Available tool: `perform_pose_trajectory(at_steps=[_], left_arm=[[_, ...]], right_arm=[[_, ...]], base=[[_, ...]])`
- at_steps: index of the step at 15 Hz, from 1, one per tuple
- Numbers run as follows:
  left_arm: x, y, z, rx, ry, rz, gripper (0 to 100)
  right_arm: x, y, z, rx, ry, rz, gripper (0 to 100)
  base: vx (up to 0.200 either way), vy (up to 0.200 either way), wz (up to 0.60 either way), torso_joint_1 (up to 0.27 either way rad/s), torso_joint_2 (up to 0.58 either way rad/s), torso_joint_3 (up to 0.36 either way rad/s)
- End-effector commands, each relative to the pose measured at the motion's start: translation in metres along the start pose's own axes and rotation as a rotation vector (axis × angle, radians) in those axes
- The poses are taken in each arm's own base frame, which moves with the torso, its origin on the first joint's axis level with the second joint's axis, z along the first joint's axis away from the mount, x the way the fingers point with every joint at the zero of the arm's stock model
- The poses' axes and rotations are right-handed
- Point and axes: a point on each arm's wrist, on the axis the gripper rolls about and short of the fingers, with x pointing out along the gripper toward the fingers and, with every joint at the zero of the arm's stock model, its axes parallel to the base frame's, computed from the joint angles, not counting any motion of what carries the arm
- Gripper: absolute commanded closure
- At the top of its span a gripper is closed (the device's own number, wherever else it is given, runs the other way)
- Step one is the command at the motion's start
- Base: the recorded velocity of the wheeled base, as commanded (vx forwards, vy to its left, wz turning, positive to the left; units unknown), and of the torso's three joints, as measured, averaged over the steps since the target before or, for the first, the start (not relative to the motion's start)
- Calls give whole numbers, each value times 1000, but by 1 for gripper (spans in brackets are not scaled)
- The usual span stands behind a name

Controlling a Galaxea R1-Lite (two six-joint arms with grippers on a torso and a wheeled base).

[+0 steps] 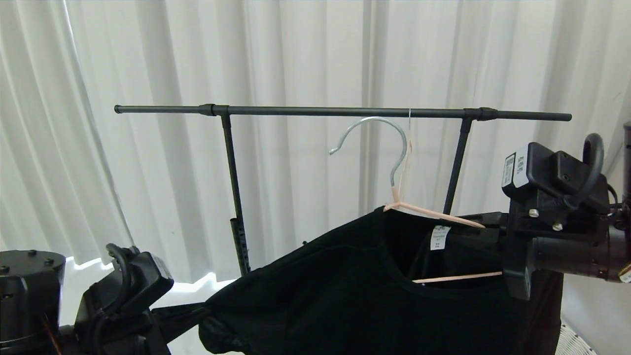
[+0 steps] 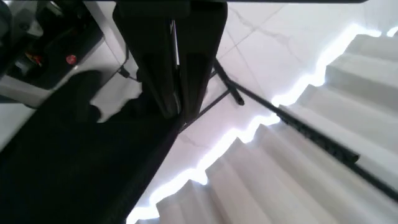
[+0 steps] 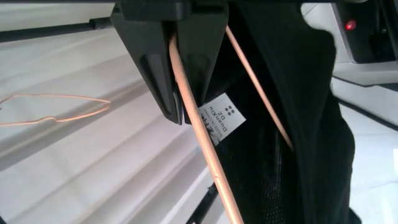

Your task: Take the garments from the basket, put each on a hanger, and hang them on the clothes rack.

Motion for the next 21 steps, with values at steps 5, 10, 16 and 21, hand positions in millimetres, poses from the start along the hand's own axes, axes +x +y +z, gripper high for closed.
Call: perform_pose_trajectory(at_steps=[5, 10, 16, 21], left_arm=[[-6, 33, -14, -116, 67, 186, 100], [-7, 30, 12, -45, -29, 153, 0], [-27, 29, 34, -65, -164, 193, 0], [-25, 78, 82, -142, -210, 504, 0]], right_arm=[[-11, -21, -8, 131, -32, -141, 100], [-9, -23, -8, 165, -41, -148, 100], [-18, -40, -20, 199, 43, -329, 100], [-30, -60, -52, 281, 364, -644, 100]], base=[[0, 0, 0, 0, 0, 0], [0, 0, 0, 0, 0, 0], [0, 0, 0, 0, 0, 0], [0, 0, 0, 0, 0, 0]])
